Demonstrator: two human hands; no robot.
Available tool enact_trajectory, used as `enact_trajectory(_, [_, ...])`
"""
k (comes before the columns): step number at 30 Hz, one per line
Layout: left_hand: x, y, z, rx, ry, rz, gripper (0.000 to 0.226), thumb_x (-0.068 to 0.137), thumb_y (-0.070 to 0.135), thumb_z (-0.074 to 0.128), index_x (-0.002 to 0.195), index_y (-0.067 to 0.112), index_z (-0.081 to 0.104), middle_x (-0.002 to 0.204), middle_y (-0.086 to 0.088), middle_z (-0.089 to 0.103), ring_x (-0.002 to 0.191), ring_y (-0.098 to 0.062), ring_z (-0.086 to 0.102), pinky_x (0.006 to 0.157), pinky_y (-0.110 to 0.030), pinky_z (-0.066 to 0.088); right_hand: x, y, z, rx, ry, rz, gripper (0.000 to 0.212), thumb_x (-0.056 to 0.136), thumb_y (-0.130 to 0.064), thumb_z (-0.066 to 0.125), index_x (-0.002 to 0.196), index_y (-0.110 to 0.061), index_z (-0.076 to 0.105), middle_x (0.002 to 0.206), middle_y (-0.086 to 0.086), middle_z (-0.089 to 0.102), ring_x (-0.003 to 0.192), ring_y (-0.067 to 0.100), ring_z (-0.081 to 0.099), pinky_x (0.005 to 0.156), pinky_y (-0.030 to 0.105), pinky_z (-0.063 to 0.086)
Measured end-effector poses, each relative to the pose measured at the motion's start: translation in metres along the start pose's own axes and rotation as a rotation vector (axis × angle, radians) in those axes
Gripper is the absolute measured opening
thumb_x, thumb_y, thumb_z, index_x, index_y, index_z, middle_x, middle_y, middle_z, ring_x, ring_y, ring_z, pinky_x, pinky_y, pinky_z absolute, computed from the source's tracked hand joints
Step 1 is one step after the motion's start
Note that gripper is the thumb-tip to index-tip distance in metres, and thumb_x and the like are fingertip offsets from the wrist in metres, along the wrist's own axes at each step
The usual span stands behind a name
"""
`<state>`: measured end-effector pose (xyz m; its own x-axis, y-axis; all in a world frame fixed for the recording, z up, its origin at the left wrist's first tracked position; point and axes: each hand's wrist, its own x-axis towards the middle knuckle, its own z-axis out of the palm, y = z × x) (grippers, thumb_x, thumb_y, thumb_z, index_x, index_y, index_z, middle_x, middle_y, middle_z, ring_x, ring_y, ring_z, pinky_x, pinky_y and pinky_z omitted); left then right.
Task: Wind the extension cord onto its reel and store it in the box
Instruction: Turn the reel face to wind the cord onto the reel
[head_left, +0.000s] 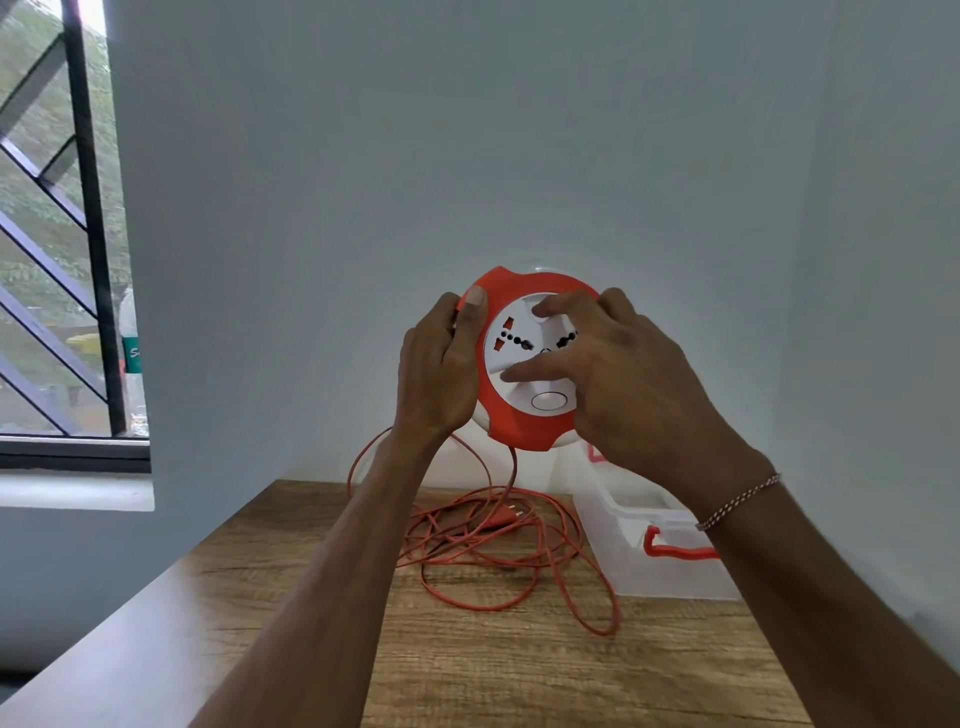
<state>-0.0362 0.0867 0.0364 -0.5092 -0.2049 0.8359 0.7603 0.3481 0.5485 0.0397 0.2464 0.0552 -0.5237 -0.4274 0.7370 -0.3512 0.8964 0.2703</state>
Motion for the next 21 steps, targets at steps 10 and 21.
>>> enact_trajectory(10, [0.001,-0.001,0.000,0.000,0.001,0.028,0.048,0.100,0.050,0.039,0.088,0.009,0.060,0.071,-0.001,0.068,0.060,-0.016,0.067,0.059,-0.041,0.059,-0.002,0.000,0.010,-0.056,0.095,0.067,0.059,0.074,-0.042,0.074,0.130,-0.043,0.053,0.123,0.011,0.057,0.107,0.029,0.053,0.085,0.041,0.049])
enact_trajectory(21, [0.004,-0.001,-0.004,-0.025,0.013,-0.002,0.056,0.097,0.053,0.037,0.094,0.004,0.062,0.080,-0.009,0.070,0.066,-0.024,0.068,0.064,-0.048,0.060,0.002,0.005,0.009,0.102,0.202,0.105,0.057,0.084,-0.060,0.053,0.131,-0.028,0.055,0.112,0.006,0.069,0.098,0.024,0.062,0.082,0.035,0.052])
